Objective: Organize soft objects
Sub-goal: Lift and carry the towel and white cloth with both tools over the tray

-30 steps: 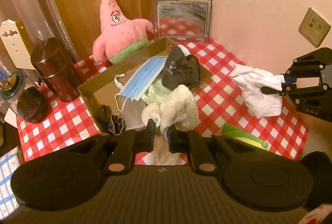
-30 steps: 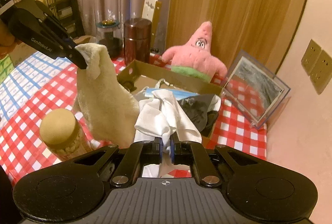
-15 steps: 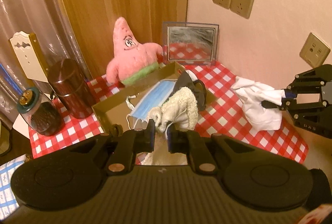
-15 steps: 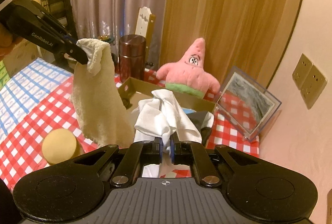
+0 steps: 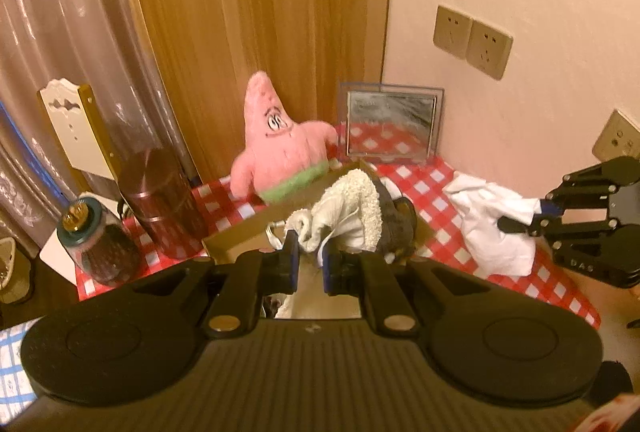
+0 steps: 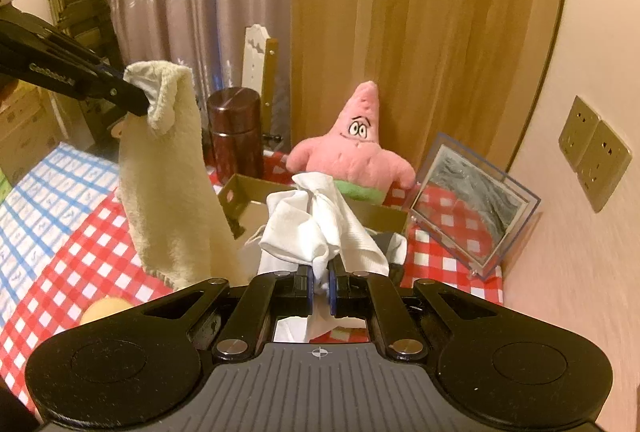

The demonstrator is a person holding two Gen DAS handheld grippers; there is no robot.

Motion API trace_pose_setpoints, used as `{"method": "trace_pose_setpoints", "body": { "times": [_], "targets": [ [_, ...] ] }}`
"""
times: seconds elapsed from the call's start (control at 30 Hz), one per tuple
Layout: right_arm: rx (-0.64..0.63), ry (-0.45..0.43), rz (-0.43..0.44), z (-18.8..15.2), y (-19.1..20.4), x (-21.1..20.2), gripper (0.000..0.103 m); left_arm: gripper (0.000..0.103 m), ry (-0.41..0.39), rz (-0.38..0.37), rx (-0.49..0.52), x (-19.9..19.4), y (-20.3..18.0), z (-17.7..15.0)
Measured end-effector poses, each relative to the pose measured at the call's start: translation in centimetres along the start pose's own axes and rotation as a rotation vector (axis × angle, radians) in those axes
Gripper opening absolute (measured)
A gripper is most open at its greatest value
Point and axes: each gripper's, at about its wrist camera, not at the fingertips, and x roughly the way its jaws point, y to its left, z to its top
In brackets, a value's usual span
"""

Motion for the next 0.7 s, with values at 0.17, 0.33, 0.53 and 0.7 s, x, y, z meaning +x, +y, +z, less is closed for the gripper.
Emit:
{"method": "trace_pose_setpoints", "body": {
  "times": [0.17, 0.33, 0.53, 0.7],
  "targets": [
    [0.018, -0.004, -0.003, 1.0, -0.6, 0.7, 0.007, 0.009, -0.022, 0.012, 0.009, -0.2, 0.2, 1.6],
    [0.035, -0.011, -0.009, 1.7, -1.2, 1.4, 0.007, 0.009, -0.024, 0.025, 0.015, 0.5, 0.3, 2.1],
    [0.049, -0.013, -0.012, 1.9, -1.7, 2.2, 0.007, 0.009, -0.018, 0.045, -0.001, 2.1, 0.9, 2.0],
    [0.068, -0.018, -0.018, 2.0, -2.4, 3.5, 0.007, 0.009, -0.017, 0.066, -0.012, 3.6, 1.4, 2.0]
  ]
}}
